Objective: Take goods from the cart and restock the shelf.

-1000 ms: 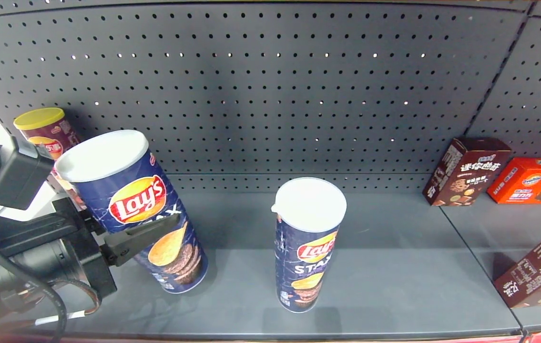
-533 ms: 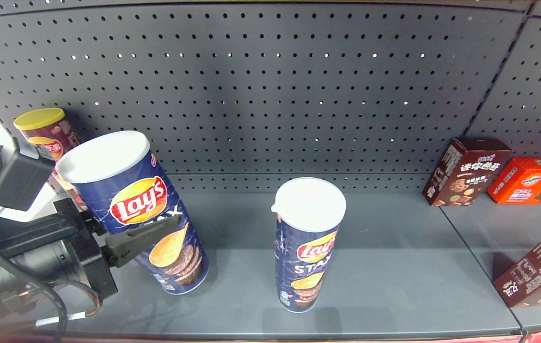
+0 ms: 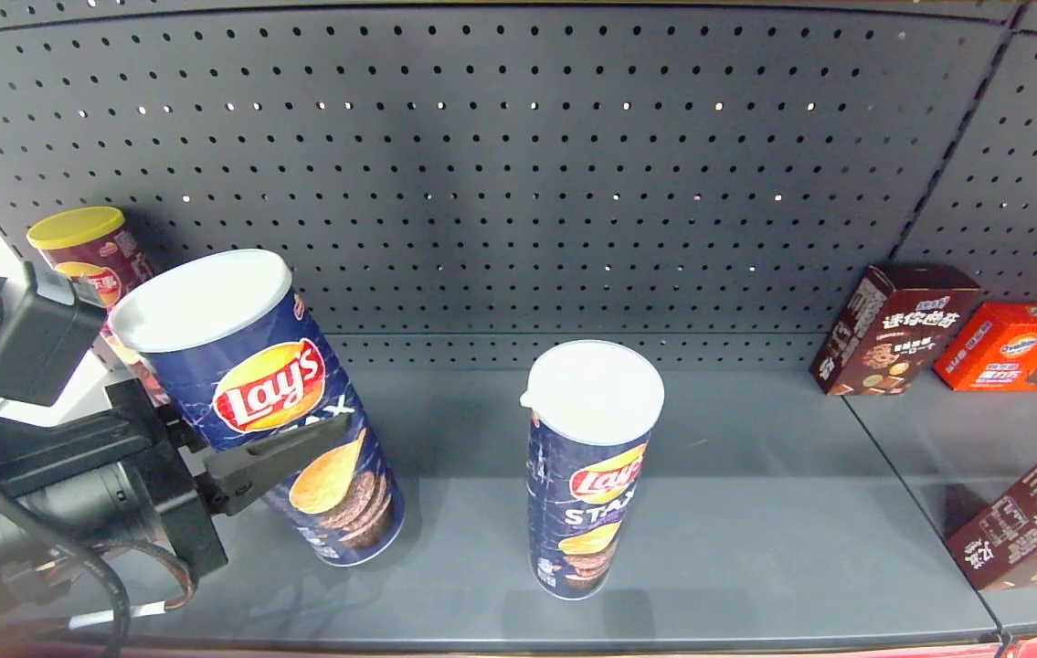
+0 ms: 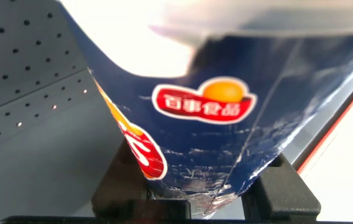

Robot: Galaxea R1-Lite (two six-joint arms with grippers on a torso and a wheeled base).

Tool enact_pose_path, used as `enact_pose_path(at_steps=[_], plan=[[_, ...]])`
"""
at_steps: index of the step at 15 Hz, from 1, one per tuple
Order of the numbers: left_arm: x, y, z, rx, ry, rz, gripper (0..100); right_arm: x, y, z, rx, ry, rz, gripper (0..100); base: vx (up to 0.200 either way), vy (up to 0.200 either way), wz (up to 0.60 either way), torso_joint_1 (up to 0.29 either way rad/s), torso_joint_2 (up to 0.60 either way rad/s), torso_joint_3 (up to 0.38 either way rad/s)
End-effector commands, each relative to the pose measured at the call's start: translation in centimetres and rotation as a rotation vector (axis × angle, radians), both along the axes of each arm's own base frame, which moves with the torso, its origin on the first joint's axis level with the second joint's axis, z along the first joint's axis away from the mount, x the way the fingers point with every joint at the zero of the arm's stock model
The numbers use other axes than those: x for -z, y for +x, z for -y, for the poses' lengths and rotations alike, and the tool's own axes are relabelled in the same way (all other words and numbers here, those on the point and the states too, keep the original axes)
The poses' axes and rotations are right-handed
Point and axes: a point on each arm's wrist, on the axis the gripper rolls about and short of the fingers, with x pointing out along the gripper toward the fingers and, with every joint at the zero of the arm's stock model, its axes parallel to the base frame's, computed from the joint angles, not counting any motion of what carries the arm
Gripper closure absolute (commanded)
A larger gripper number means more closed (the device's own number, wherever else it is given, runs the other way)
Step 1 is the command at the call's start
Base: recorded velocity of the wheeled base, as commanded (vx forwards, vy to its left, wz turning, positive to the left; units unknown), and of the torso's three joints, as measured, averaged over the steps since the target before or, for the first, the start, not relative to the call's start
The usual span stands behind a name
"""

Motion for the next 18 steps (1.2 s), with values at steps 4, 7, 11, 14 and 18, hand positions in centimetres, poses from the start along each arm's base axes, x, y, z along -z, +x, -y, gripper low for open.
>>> enact_pose_path(at_steps=[4,7,11,14,18], plan=[[-0.09,-0.36,0.08,0.013,-0.003,0.008,100,0.44,0.09,0.06,0.037,0.023,-0.057,0,0.0,0.0,0.0,0.0,0.0,0.0],[-0.13,-0.44,0.28,0.025,-0.004,0.009,100,0.34,0.31,-0.36,0.193,0.013,-0.098,0,0.0,0.0,0.0,0.0,0.0,0.0],[-0.09,-0.45,0.27,0.025,-0.004,0.006,100,0.25,0.79,-0.66,0.386,0.002,-0.163,0,0.0,0.0,0.0,0.0,0.0,0.0],[-0.15,-0.51,0.36,0.03,-0.005,0.009,100,0.32,0.34,-0.88,0.523,0.028,-0.106,0,0.0,0.0,0.0,0.0,0.0,0.0],[-0.25,-0.57,0.36,0.031,-0.007,0.014,100,0.42,-0.06,-0.85,0.516,0.04,-0.053,0,0.0,0.0,0.0,0.0,0.0,0.0]])
